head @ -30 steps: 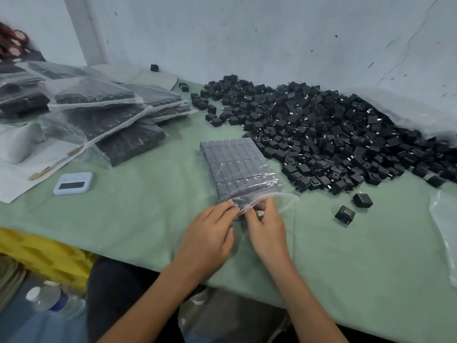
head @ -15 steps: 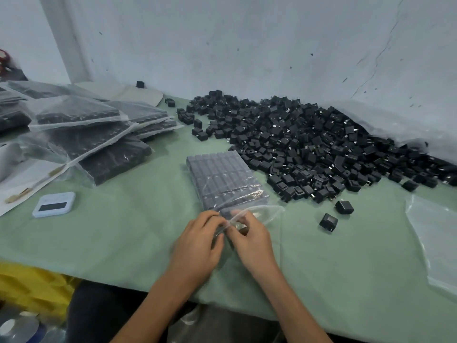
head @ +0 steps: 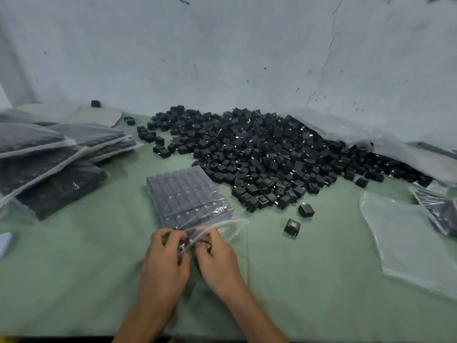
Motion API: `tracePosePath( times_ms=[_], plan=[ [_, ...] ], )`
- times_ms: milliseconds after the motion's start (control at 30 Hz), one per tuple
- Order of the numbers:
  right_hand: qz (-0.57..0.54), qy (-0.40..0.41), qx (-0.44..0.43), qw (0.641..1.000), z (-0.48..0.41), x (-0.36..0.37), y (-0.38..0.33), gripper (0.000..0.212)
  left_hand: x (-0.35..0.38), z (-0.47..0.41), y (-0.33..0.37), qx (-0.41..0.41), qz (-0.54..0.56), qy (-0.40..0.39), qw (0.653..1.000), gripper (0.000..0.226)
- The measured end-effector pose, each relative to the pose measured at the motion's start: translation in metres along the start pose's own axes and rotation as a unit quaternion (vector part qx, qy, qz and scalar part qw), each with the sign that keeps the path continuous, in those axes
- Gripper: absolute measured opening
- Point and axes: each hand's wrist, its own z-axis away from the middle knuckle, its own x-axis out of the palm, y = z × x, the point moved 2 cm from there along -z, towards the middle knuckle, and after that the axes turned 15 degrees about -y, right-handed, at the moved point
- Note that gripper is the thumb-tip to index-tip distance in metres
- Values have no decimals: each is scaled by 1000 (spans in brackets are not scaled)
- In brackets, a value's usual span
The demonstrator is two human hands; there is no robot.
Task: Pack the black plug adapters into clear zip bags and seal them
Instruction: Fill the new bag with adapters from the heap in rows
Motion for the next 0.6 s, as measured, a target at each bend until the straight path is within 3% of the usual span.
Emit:
tracePosePath(
  times_ms=[167, 267, 600],
  plan=[
    [-26, 7, 7, 1000, -2, -4, 2, 12, 5, -4, 11, -13, 4, -4, 1000, 39],
    [-36, -6, 10, 999, -3, -4, 3, 18, 4, -5, 12, -3, -8, -9, 1000, 42],
    [58, -45, -6, 997, 2, -4, -4, 30, -11, -4, -8, -14, 1, -58, 998, 44]
  ],
)
